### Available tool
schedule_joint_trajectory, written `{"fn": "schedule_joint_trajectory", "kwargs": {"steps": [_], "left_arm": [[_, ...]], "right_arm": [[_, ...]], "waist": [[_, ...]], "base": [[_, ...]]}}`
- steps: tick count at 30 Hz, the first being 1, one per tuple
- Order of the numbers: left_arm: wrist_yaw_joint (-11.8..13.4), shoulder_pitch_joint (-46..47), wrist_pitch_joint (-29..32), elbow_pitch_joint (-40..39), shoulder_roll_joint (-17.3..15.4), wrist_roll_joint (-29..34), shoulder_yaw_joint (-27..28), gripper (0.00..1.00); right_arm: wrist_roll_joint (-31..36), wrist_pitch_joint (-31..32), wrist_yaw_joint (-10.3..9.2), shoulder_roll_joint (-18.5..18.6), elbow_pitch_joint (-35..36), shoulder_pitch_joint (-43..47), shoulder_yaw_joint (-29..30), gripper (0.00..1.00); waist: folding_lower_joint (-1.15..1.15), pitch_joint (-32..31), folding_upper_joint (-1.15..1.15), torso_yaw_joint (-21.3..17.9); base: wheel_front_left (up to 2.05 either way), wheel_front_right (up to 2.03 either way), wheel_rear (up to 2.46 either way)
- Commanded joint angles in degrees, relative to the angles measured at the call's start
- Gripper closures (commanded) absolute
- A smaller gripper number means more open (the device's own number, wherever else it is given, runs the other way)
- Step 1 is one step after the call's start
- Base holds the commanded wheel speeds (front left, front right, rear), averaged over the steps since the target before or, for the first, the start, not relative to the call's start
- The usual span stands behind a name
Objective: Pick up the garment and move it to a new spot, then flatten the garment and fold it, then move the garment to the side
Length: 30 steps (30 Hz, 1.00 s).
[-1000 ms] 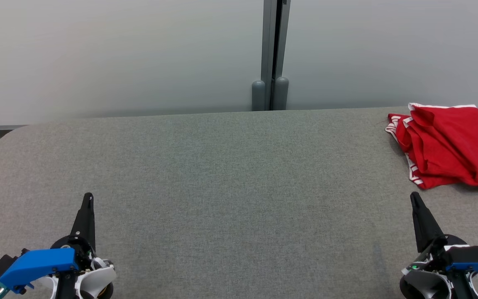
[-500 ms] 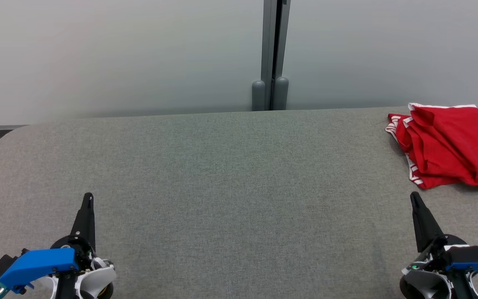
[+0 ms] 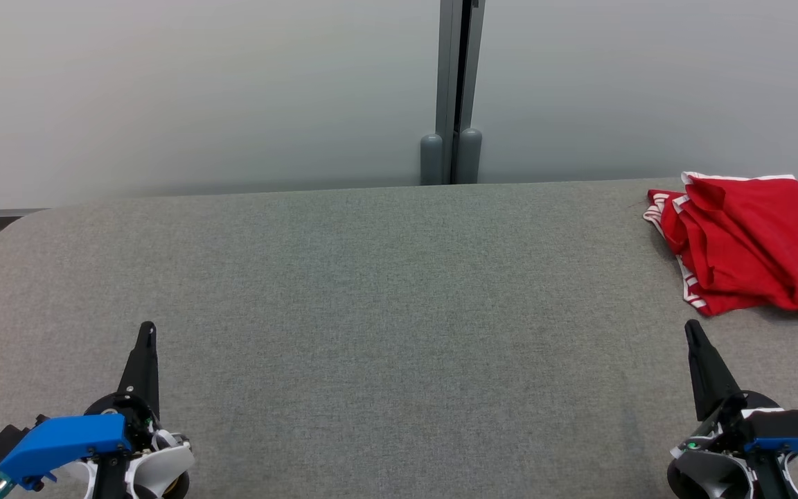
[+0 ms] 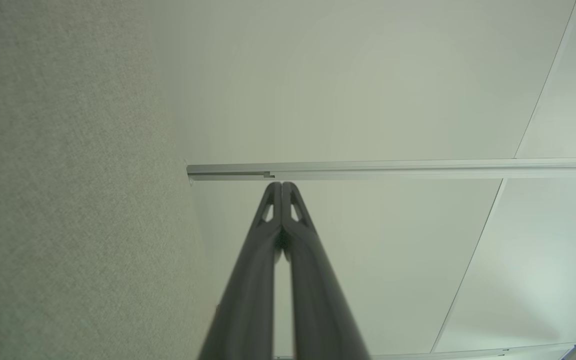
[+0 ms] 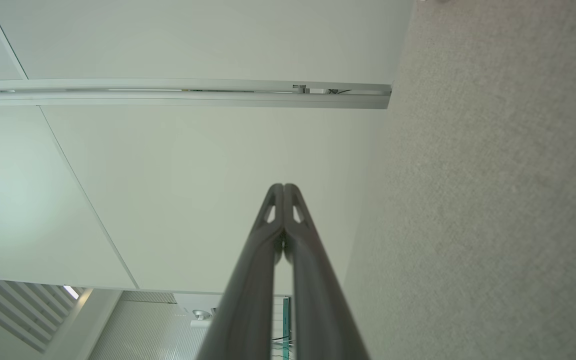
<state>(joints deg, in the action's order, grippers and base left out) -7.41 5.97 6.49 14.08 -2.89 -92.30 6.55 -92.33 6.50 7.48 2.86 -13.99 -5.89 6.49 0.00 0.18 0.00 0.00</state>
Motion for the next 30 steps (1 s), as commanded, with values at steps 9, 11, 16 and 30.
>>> {"fn": "schedule_joint_trajectory", "kwargs": {"steps": [9, 11, 16, 30], "left_arm": [[-0.25, 0.60, 0.23, -0.02, 0.13, -0.22, 0.08, 1.00], [-0.25, 0.60, 0.23, -0.02, 0.13, -0.22, 0.08, 1.00], [-0.25, 0.60, 0.23, -0.02, 0.13, -0.22, 0.08, 1.00], [-0.25, 0.60, 0.23, -0.02, 0.13, -0.21, 0.07, 1.00]], "right_arm": [[-0.17, 0.20, 0.02, -0.03, -0.10, -0.68, 0.12, 1.00], [-0.17, 0.19, 0.02, -0.03, -0.10, -0.68, 0.12, 1.00], [-0.17, 0.20, 0.02, -0.03, -0.10, -0.68, 0.12, 1.00], [-0.18, 0.20, 0.02, -0.03, -0.10, -0.67, 0.11, 1.00]], "waist": [[0.00, 0.00, 0.00, 0.00], [0.00, 0.00, 0.00, 0.00], [0.00, 0.00, 0.00, 0.00], [0.00, 0.00, 0.00, 0.00]], "base": [[0.00, 0.00, 0.00], [0.00, 0.00, 0.00], [0.00, 0.00, 0.00], [0.00, 0.00, 0.00]]}}
